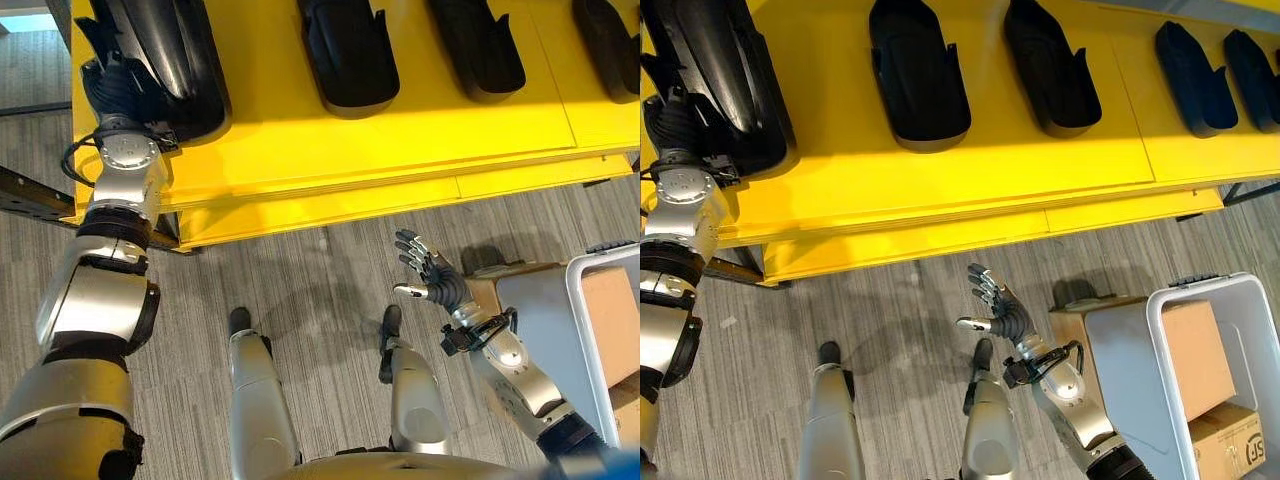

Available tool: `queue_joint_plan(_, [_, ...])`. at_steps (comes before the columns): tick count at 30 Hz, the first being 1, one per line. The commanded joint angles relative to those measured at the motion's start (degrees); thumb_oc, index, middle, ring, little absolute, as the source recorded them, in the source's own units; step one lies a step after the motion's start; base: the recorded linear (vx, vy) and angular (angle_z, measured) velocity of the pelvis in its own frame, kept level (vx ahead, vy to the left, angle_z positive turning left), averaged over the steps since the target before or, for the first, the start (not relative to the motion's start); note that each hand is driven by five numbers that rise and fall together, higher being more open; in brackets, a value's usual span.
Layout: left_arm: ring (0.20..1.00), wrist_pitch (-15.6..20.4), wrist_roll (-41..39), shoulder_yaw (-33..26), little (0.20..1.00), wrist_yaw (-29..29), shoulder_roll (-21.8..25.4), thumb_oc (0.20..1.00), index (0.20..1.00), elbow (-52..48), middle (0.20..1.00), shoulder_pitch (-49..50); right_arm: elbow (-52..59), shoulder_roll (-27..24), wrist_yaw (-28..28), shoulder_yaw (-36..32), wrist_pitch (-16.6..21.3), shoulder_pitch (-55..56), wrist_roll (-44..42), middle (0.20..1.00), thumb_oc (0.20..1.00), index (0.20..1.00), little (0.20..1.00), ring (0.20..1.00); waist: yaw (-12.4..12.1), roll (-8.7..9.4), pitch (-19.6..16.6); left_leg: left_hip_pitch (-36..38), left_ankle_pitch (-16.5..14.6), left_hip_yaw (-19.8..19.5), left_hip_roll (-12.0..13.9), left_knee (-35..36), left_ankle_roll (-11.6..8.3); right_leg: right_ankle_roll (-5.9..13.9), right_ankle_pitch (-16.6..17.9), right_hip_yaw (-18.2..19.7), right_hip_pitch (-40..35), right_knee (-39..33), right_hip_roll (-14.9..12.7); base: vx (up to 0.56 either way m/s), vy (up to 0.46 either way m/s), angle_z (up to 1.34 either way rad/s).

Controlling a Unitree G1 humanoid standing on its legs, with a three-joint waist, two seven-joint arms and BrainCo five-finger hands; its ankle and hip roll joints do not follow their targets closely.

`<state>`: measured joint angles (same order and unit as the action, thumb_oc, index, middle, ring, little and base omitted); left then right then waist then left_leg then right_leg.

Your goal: Move parts from the plastic box to the shelf.

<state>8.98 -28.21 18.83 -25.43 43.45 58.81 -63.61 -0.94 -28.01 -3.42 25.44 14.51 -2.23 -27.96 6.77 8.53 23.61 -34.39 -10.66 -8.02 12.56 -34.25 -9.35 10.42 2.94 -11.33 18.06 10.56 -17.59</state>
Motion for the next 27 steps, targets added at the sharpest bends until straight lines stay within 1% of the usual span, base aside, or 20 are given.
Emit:
queue_joint_plan(1, [0.2,1.7,2.3,-0.3,0.2,0.5,2.1,0.2,0.2,3.4,0.2,-4.8,2.8,-2.4,-0.7,-2.4,2.3,1.0,-2.0,1.0,1.0,1.0,1.0,1.0,-0.9,-0.29,-3.7,2.2,7.7,2.5,3.7,6.9,-0.04,1.96,-2.8,5.2,1.7,9.3,-3.2,-0.01,0.009,-0.08])
queue_joint_plan(5, [0.2,1.2,3.4,-0.1,0.2,0.7,1.9,0.2,0.2,4.5,0.2,-5.3,2.6,-2.4,-0.8,-2.4,2.3,1.1,-2.0,1.0,1.0,1.0,1.0,1.0,-0.6,-0.35,-3.7,1.1,7.6,2.6,3.7,6.6,0.03,1.95,-2.6,5.5,2.7,9.2,-3.3,-0.01,0.01,-0.08])
queue_joint_plan(8, [0.2,0.4,5.9,1.0,0.2,0.8,2.5,0.2,0.2,5.2,0.2,-6.5,2.3,-2.6,-1.1,-2.5,2.5,0.8,-2.3,1.0,1.0,1.0,1.0,1.0,-0.4,-0.46,-3.7,-0.2,7.9,2.8,3.7,6.6,0.13,1.91,-2.3,5.7,4.2,9.2,-3.2,-0.01,0.011,-0.03])
queue_joint_plan(9, [0.2,-0.4,8.4,2.4,0.2,0.9,3.2,0.2,0.2,5.9,0.2,-7.6,2.3,-2.7,-1.1,-2.6,2.5,1.0,-2.4,1.0,1.0,1.0,1.0,1.0,-0.2,-0.56,-3.7,-0.9,8.0,2.8,3.6,6.4,0.2,1.84,-2.2,6.0,5.1,9.4,-3.2,-0.03,0.015,-0.04])
queue_joint_plan(10, [0.2,-0.5,9.1,2.9,0.2,0.7,3.3,0.2,0.2,6.0,0.2,-8.0,2.2,-2.6,-1.3,-2.6,2.5,1.0,-2.5,1.0,1.0,1.0,1.0,1.0,-0.1,-0.54,-3.6,-1.2,8.0,2.8,3.6,6.3,0.18,1.82,-2.1,6.1,5.5,9.5,-3.2,-0.02,0.017,-0.04])
queue_joint_plan(14, [0.2,-0.1,8.5,2.5,0.2,0.1,3.3,0.2,0.2,6.0,0.2,-8.6,2.0,-2.7,-1.5,-2.6,2.5,1.4,-2.6,1.0,1.0,1.0,1.0,1.0,0.1,-0.71,-3.7,-2.7,8.1,3.0,3.5,5.8,0.29,1.88,-1.8,6.2,6.8,9.5,-3.2,-0.01,0.002,-0.02])
queue_joint_plan(17, [0.2,0.9,5.9,1.3,0.2,-0.4,2.9,0.2,0.2,5.6,0.2,-8.3,2.2,-3.0,-1.6,-2.5,2.6,1.5,-2.5,1.0,1.0,1.0,1.0,1.0,0.0,-0.65,-3.8,-3.5,8.2,3.0,3.7,5.9,0.33,1.92,-1.6,6.4,7.8,9.5,-3.2,-0.01,0.007,-0.04])
queue_joint_plan(23, [0.2,1.9,1.1,-1.4,0.2,0.0,2.3,0.2,0.2,4.6,0.2,-5.9,2.1,-3.4,-2.0,-2.7,2.2,2.4,-2.5,1.0,1.0,1.0,1.0,1.0,0.0,-0.83,-4.4,-4.5,7.8,2.9,3.7,5.4,0.37,1.87,-1.8,6.7,8.9,10.0,-3.2,0.0,0.005,-0.02])
queue_joint_plan(26, [0.2,2.2,0.3,-1.8,0.2,-0.1,2.1,0.2,0.2,4.2,0.2,-5.6,2.3,-3.5,-1.9,-2.7,2.2,2.6,-2.5,1.0,1.0,1.0,1.0,1.0,0.0,-0.9,-4.5,-4.5,7.8,2.9,3.7,5.5,0.36,1.89,-1.8,6.7,8.9,10.0,-3.2,0.0,0.0,0.0])
queue_joint_plan(27, [0.2,3.3,-4.7,-4.2,0.2,0.0,0.9,0.2,0.2,3.7,0.2,-4.3,2.3,-3.8,-1.9,-2.6,2.0,2.9,-2.4,1.0,1.0,1.0,1.0,1.0,-0.1,-1.03,-4.9,-4.5,7.8,3.0,3.6,5.7,0.29,1.9,-1.9,6.7,8.9,10.1,-3.3,0.0,0.0,0.0])
